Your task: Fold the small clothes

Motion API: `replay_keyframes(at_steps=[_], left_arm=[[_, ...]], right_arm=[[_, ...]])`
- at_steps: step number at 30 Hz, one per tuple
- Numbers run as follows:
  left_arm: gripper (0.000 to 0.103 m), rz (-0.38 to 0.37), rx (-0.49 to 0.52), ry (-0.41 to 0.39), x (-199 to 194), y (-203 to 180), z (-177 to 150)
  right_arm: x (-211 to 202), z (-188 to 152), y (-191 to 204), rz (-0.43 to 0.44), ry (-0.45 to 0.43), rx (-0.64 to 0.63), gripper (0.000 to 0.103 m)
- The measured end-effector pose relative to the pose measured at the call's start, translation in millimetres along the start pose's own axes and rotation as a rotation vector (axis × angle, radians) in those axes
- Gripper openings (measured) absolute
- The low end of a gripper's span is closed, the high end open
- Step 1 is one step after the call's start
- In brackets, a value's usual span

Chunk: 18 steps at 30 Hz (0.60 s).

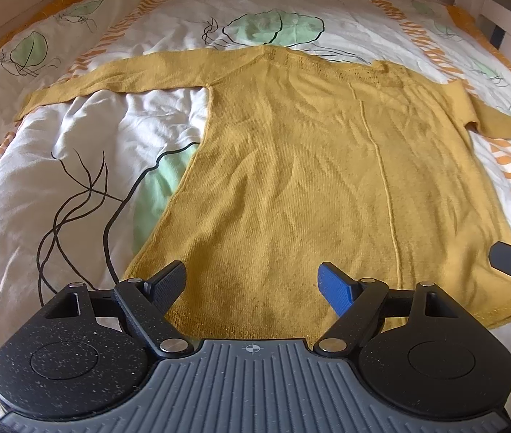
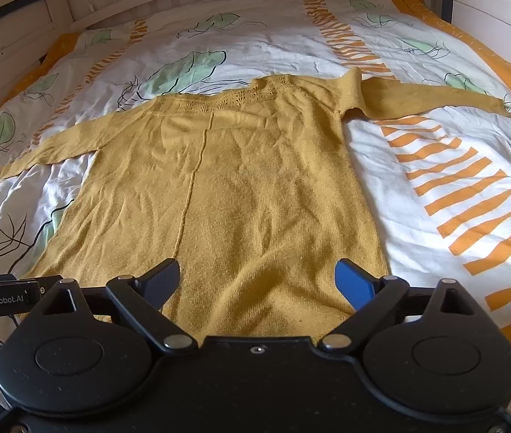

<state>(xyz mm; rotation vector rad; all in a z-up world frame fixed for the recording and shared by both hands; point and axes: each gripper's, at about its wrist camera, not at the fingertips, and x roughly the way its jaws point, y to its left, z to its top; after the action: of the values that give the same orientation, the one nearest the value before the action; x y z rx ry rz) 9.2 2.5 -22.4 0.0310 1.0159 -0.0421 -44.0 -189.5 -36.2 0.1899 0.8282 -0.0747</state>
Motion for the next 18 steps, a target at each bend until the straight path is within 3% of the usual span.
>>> replay_keyframes(at_steps=[18], left_arm=[[0.079, -0.005, -0.018, 0.037, 16.6, 3.2, 10.1]], right_arm=[[21.6, 9.1, 2.6, 0.039, 0.036, 0.003, 0.099]])
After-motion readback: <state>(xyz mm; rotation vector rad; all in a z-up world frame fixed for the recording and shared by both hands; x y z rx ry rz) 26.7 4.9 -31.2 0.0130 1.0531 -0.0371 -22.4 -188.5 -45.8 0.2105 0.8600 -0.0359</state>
